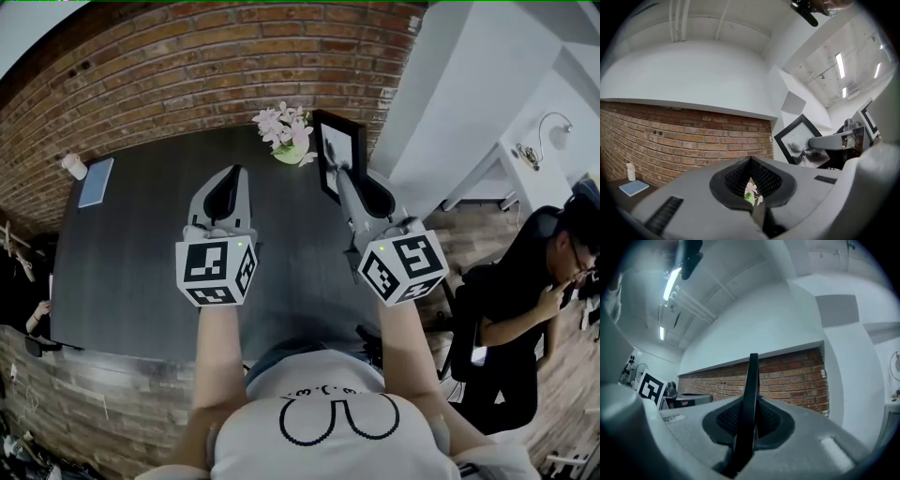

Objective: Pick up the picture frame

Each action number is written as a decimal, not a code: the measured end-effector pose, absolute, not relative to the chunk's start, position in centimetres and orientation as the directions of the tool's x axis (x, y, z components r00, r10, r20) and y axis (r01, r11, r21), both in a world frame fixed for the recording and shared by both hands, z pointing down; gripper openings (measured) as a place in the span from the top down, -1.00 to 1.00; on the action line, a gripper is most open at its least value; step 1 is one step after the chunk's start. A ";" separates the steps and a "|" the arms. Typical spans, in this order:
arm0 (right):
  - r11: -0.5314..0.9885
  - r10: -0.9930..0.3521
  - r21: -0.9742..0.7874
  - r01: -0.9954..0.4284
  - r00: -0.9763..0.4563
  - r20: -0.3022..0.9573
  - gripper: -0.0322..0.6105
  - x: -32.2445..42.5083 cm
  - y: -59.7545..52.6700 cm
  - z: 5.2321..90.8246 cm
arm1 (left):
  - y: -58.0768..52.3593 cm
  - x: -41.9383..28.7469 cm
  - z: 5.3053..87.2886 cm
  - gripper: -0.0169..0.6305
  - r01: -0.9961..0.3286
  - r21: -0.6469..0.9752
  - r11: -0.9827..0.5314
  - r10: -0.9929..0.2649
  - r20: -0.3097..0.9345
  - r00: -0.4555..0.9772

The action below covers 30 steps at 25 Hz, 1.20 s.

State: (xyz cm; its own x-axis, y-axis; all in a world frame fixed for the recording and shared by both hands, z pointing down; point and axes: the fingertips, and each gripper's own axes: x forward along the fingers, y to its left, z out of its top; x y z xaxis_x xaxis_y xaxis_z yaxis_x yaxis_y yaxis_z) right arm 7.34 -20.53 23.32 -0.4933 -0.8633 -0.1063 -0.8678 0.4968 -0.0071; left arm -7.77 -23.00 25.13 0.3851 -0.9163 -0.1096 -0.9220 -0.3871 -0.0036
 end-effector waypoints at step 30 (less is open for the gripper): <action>0.447 -0.874 0.119 -0.887 -0.461 -0.153 0.77 7.7 -19.0 21.7 | -20.7 -6.7 21.5 0.95 -0.917 -0.104 -0.385 -0.895 -0.200 0.398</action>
State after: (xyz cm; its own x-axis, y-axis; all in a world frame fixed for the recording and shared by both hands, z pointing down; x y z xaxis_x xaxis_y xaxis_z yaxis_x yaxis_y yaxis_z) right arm 7.72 -19.01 21.66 -0.4610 -0.8742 -0.1525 -0.8867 0.4469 0.1186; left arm -6.69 -20.67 21.45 0.3981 -0.8952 -0.2002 -0.9172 -0.3846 -0.1040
